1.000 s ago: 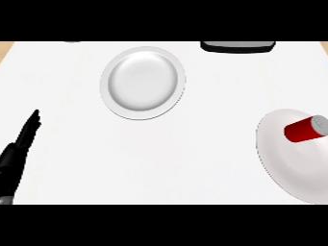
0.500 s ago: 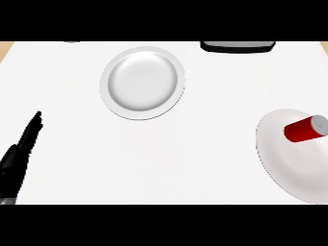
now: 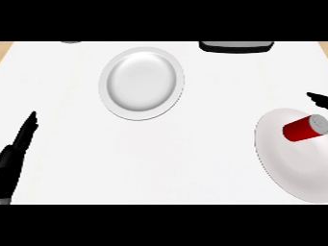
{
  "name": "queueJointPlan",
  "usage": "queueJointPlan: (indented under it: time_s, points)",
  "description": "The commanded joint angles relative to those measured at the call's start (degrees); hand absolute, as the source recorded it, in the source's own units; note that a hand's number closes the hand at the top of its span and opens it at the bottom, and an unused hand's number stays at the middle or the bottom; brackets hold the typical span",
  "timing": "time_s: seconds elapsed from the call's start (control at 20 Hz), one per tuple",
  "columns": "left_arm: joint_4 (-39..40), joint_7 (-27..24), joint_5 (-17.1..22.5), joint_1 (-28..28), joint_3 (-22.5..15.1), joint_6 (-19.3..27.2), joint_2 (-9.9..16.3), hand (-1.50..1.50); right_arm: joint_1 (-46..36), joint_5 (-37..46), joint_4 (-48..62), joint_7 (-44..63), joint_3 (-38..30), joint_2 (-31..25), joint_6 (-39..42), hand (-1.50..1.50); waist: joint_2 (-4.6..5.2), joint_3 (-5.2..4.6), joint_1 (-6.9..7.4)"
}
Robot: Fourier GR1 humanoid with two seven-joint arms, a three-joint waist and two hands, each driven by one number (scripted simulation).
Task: Pick the can from the plate and place it in the plate
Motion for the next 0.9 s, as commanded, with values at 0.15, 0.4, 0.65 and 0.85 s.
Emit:
queueJointPlan:
  time_s: [0.15, 0.4, 0.65, 0.85]
  points:
    - [-2.88, 2.19, -1.95, 1.22, 2.84, -2.86, -1.63, 0.00, 0.43, 6.56, 5.10, -5.19, -0.04, 2.03, -1.58, -1.50, -0.03, 0.01, -0.17]
    - [-2.16, -0.89, -4.04, 2.77, 5.29, -4.96, -3.23, 0.00, -1.89, 8.30, 6.17, -5.01, -1.46, 4.24, -1.48, -1.50, -0.05, 0.00, -0.18]
    - [2.90, -2.49, -5.74, 0.42, 5.64, -5.62, -5.06, 0.00, -6.79, 9.87, 12.30, -8.27, -1.10, 7.39, -2.10, 1.50, 0.06, 0.00, -0.04]
    - [-2.44, 1.53, -7.97, 0.80, 6.15, -5.27, -6.85, 0.00, -3.25, 11.56, 11.29, -10.60, -2.25, 8.33, -5.34, 1.50, -0.04, 0.00, -0.22]
